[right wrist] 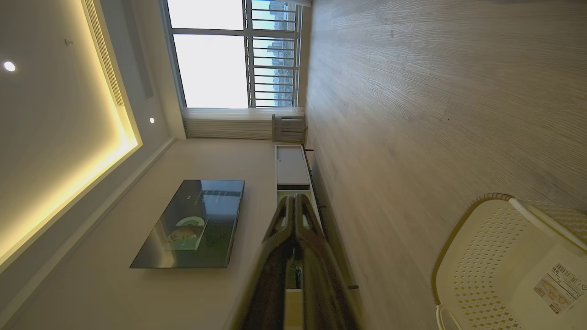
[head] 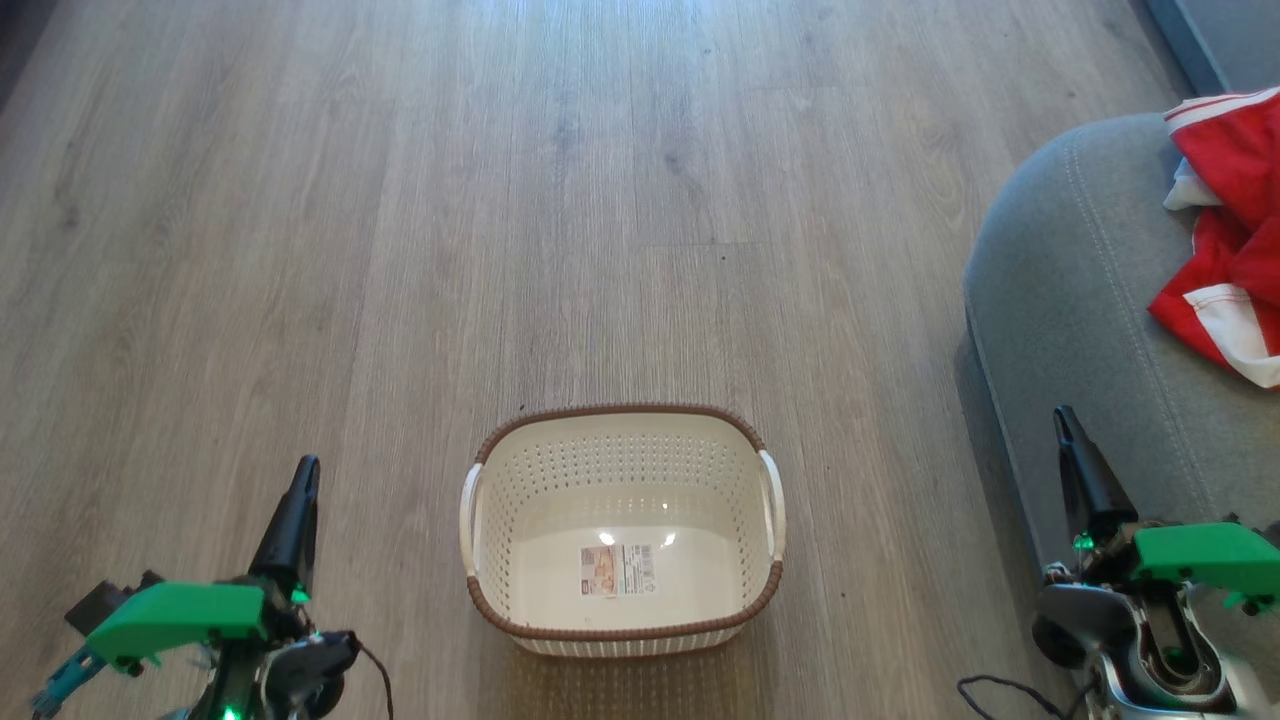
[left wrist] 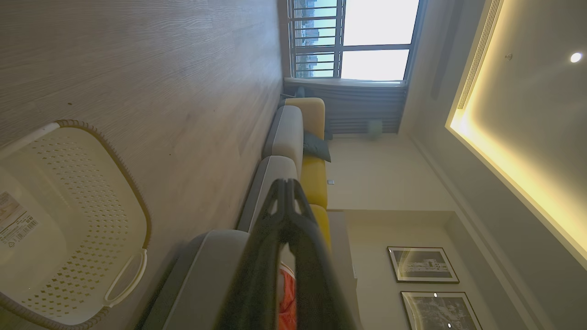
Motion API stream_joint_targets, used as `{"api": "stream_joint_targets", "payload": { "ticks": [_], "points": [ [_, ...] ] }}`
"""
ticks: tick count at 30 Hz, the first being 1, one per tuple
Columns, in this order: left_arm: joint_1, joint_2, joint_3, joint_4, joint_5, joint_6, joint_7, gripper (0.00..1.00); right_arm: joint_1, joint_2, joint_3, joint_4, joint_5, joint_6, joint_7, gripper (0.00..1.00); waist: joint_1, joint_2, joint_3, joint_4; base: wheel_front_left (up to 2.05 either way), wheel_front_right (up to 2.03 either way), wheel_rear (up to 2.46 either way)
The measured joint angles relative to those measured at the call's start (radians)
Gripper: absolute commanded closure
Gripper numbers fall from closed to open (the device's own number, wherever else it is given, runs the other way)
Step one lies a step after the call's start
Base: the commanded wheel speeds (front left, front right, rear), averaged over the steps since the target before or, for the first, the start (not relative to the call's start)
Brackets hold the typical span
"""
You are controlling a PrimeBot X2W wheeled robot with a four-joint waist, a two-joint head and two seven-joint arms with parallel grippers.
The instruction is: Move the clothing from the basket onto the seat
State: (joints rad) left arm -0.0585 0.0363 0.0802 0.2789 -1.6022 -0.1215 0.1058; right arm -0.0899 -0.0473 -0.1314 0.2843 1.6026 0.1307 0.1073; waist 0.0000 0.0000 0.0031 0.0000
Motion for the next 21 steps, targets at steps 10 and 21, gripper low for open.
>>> {"api": "stream_joint_targets", "payload": {
  "ticks": [10, 21],
  "points": [
    [0.000, 0.000, 0.000, 0.000, 0.000, 0.000, 0.000, 1.00, 0.000, 0.000, 0.000, 0.000, 0.000, 0.000, 0.000, 1.00, 0.0000, 0.0000, 0.000, 0.000, 0.00, 0.00, 0.00],
    [0.000, 0.000, 0.000, 0.000, 0.000, 0.000, 0.000, 1.00, 0.000, 0.000, 0.000, 0.000, 0.000, 0.000, 0.000, 1.00, 0.0000, 0.0000, 0.000, 0.000, 0.00, 0.00, 0.00]
  ]
}}
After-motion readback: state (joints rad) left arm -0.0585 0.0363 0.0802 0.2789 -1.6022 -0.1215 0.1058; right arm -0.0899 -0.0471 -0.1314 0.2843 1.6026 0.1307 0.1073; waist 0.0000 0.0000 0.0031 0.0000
